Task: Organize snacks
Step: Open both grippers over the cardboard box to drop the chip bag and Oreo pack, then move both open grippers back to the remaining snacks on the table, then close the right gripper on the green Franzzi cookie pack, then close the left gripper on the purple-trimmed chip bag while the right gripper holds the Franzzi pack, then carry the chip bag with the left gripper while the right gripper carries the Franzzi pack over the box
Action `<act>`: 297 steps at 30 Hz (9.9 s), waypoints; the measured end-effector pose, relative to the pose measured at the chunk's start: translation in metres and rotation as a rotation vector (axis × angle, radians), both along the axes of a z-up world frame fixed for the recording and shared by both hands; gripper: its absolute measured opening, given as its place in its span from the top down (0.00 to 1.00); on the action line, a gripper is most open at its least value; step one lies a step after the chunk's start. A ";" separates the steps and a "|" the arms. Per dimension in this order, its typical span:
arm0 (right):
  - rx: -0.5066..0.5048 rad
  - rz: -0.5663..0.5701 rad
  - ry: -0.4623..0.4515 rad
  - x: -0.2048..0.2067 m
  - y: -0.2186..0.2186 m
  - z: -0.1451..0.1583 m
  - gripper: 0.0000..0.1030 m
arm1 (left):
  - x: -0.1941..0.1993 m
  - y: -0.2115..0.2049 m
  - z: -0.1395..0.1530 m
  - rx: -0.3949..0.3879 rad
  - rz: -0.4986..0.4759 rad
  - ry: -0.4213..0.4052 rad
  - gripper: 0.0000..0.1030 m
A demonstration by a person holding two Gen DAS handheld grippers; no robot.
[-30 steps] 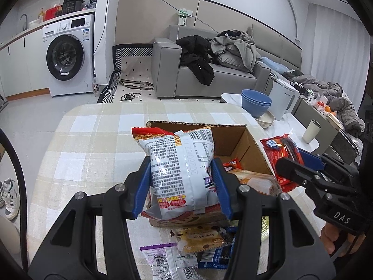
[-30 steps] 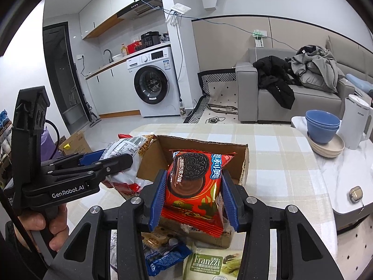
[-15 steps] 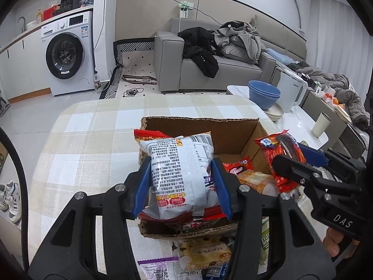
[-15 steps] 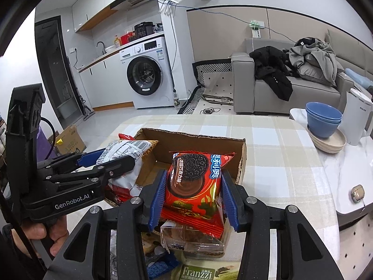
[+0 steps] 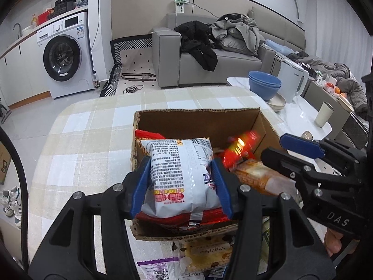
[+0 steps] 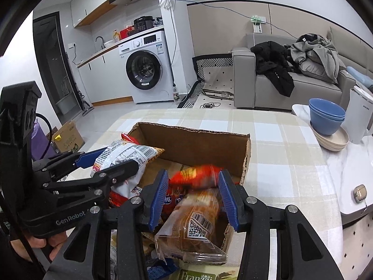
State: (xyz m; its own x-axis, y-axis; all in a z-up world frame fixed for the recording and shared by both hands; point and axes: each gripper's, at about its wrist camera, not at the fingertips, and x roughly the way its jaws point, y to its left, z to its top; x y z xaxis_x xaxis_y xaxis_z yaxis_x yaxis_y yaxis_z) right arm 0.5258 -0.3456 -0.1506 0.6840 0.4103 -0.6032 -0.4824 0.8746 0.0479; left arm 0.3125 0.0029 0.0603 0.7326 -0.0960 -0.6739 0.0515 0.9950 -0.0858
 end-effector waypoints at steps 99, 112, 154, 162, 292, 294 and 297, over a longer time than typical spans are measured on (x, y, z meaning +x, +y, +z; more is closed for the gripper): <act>-0.283 -0.131 0.107 -0.086 -0.032 -0.105 0.00 | -0.150 0.021 -0.075 0.063 0.042 0.137 0.01; -0.274 -0.126 0.164 -0.080 -0.062 -0.105 0.00 | -0.141 0.018 -0.086 0.073 0.034 0.155 0.01; -0.120 -0.256 0.205 -0.040 -0.068 -0.110 0.00 | -0.143 0.011 -0.100 -0.017 -0.036 0.213 0.01; -0.156 -0.286 0.241 -0.033 -0.085 -0.112 0.00 | -0.142 0.010 -0.106 -0.010 -0.038 0.222 0.01; 0.113 -0.035 -0.018 -0.094 -0.077 0.001 0.43 | -0.168 0.048 0.042 -0.141 -0.021 -0.096 0.52; 0.106 -0.033 -0.019 -0.092 -0.075 0.006 0.43 | -0.163 0.048 0.045 -0.146 -0.015 -0.098 0.52; 0.098 -0.025 -0.014 -0.086 -0.069 0.012 0.43 | -0.153 0.047 0.049 -0.142 -0.009 -0.097 0.52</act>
